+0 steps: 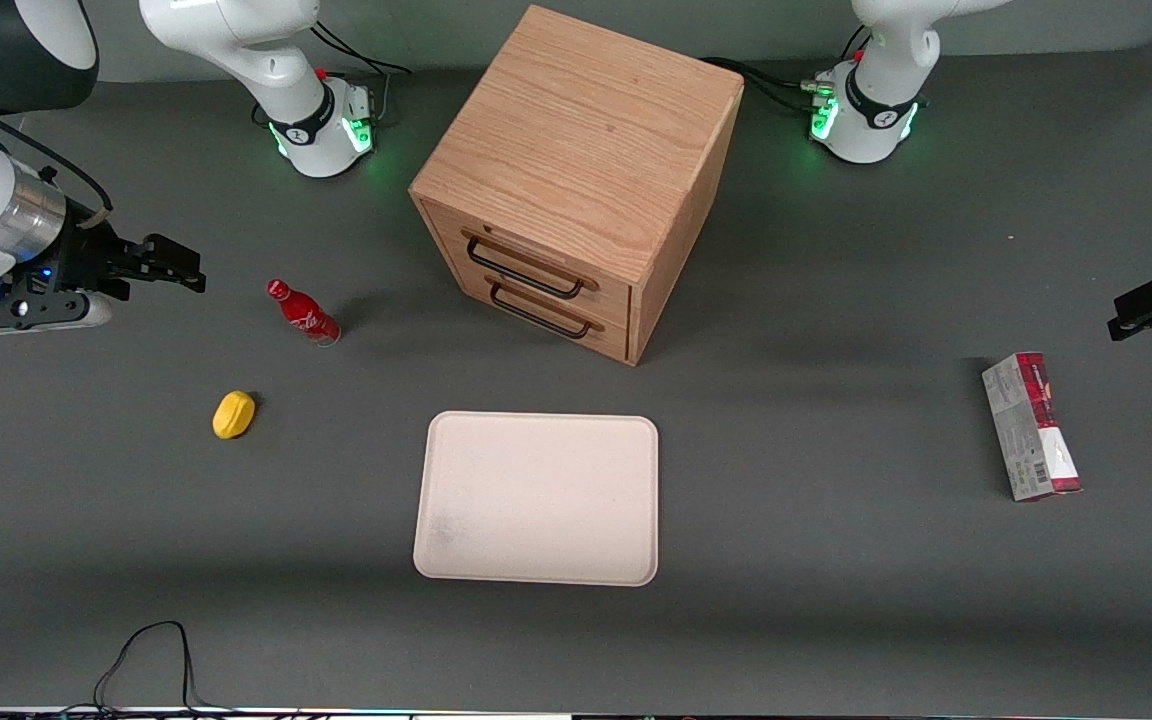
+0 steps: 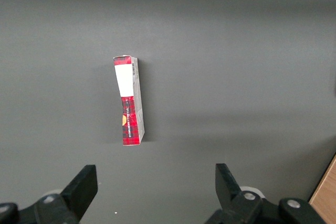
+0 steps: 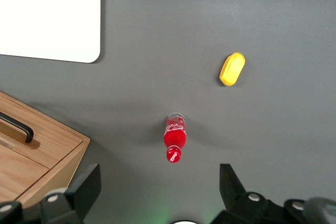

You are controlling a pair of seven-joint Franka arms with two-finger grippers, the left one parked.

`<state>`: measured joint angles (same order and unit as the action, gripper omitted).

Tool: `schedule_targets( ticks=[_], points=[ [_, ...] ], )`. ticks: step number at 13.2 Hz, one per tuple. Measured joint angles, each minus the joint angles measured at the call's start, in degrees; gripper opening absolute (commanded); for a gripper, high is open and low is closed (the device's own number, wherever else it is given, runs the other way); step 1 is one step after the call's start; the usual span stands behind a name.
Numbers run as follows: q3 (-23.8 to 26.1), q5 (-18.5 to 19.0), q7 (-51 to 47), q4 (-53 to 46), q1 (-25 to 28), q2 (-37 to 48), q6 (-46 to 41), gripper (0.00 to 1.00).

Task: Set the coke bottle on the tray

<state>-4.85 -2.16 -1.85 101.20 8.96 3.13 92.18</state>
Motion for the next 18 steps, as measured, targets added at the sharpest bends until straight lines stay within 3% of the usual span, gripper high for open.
schedule_targets(
  ticks=[13, 18],
  points=[
    [-0.1, 0.0, 0.0, -0.3, 0.0, 0.0, -0.6, 1.00],
    [0.1, 0.0, 0.0, -5.4, 0.0, 1.0, -10.3, 1.00]
  ],
)
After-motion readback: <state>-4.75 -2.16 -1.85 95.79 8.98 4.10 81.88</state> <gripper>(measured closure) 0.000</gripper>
